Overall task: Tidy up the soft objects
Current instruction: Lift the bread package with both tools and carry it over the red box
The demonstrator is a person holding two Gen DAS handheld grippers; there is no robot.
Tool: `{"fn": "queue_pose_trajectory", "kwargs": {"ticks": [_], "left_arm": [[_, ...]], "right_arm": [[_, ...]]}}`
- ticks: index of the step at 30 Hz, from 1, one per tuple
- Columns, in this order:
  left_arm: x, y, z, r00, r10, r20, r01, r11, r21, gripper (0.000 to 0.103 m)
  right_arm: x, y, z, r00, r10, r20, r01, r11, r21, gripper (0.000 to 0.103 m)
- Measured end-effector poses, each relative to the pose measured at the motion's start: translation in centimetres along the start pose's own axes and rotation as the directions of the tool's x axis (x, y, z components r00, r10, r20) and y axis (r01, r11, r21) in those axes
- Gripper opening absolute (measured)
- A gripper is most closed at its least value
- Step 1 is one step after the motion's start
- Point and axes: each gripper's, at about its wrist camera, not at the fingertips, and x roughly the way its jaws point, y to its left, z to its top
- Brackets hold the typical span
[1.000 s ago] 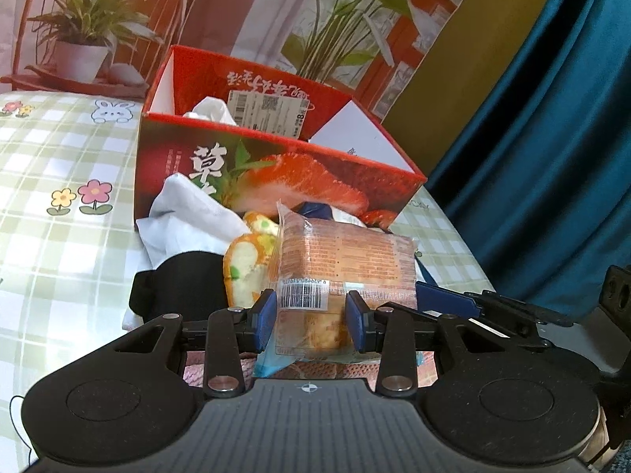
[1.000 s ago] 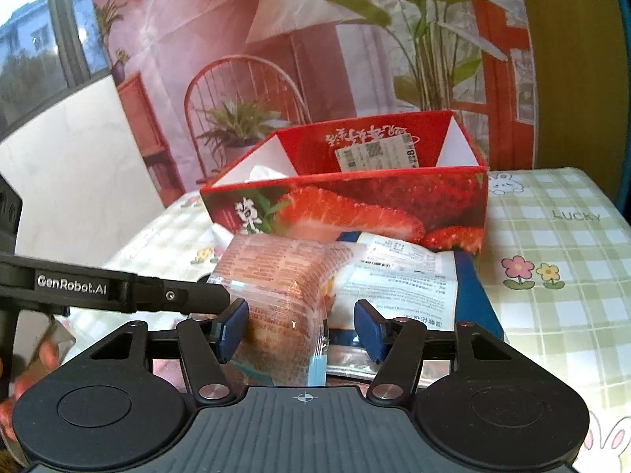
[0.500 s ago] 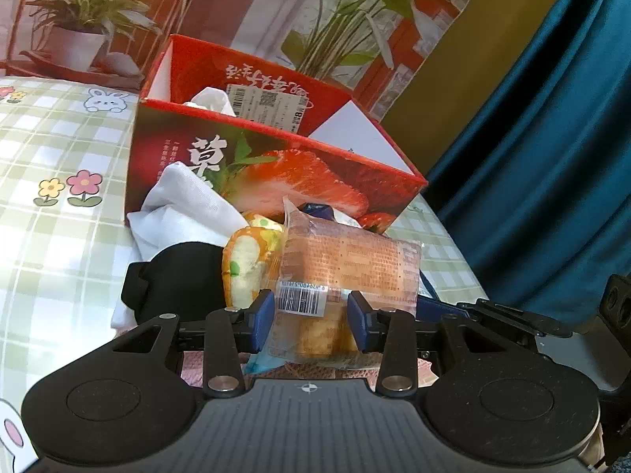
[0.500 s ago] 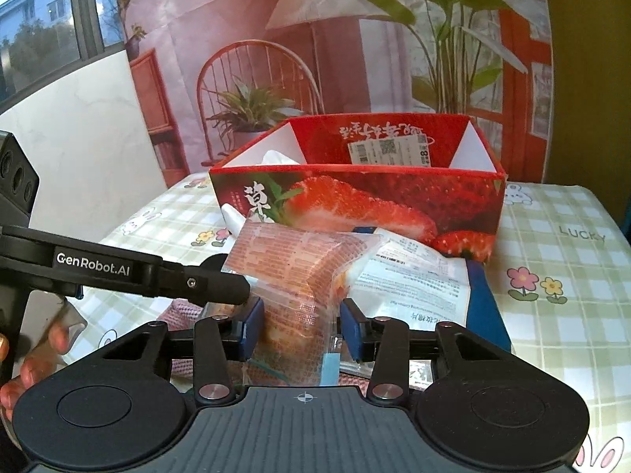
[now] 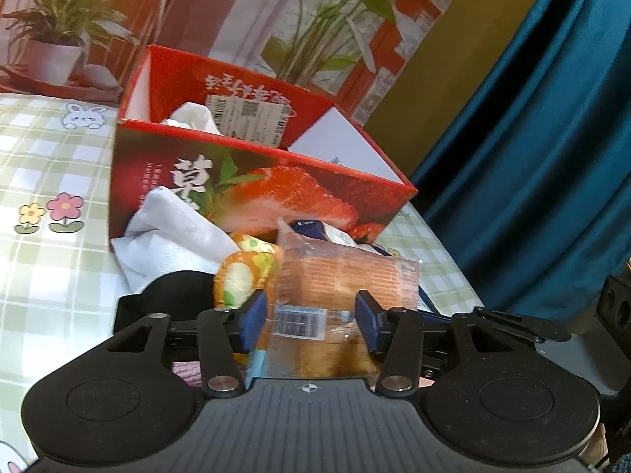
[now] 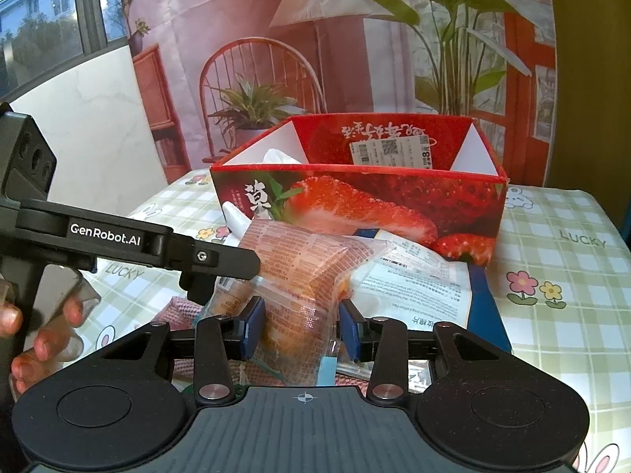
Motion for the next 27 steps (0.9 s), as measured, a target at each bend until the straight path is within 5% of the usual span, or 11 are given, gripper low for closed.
{"fn": "queue_pose_trajectory", "kwargs": {"ticks": [4, 9, 27], "left_arm": [[0.2, -0.4, -0.1, 1.000, -0.030, -0.008, 0.030, 0.999, 0.024, 0.056], [-0.8, -0.4, 0.2, 0.999, -0.046, 0.030, 0.045, 0.999, 0.026, 0.045], [-4.3, -2.0, 3.5, 0.985, -0.044, 0.167, 0.032, 0.997, 0.072, 0.043]], "right_arm": [[0.3, 0.4, 0.1, 1.000, -0.002, -0.002, 0.002, 1.000, -0.013, 0.038], [0.1, 0.8, 0.7, 1.000, 0.004, 0.011, -0.003, 1.000, -0.029, 0.038], [-1.9, 1.5, 5.3, 0.991, 0.064, 0.114, -0.054, 0.994, -0.091, 0.038]]}}
